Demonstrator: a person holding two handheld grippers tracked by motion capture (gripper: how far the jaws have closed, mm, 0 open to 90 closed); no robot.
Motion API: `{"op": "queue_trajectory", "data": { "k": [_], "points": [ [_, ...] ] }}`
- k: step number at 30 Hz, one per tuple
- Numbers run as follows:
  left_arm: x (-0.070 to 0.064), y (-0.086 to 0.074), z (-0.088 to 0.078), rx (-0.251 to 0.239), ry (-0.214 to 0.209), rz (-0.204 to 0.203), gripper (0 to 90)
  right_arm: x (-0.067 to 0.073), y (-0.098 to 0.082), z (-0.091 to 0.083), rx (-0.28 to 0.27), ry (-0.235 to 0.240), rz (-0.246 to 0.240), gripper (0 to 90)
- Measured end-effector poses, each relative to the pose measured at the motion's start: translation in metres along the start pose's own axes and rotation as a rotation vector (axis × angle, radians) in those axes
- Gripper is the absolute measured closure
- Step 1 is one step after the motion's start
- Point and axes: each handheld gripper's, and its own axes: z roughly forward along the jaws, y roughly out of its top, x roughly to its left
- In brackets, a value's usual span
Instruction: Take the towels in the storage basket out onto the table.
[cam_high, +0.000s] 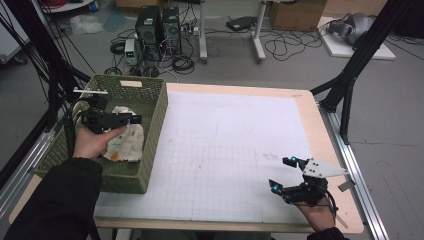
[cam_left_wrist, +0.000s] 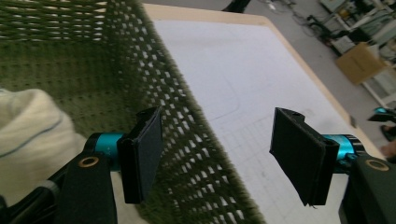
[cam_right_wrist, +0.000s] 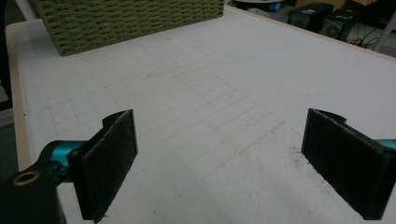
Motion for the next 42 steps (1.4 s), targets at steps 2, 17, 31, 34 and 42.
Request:
{"op": "queue_trajectory", "data": {
  "k": [2,17,31,34,42],
  "points": [
    [0.003,0.001,0.001,0.013,0.041,0.011,34.4,0.000,0.000,0.001,0.000,0.000,-0.005,9.8],
    [0.021,-0.003,0.009,0.072,0.357,0.083,33.4,-0.001,0.000,0.001,-0.001,0.005,-0.012,9.7],
    [0.039,-0.011,0.030,0.228,0.467,0.065,33.5,0.000,0.000,0.003,0.004,0.016,-0.010,9.8],
    [0.042,-0.013,0.034,0.270,0.480,0.066,36.6,0.000,0.000,0.003,0.005,0.016,-0.011,9.7],
    [0.047,-0.018,0.041,0.328,0.481,0.051,55.1,0.000,0.000,0.003,0.005,0.018,-0.006,9.8]
  ]
}}
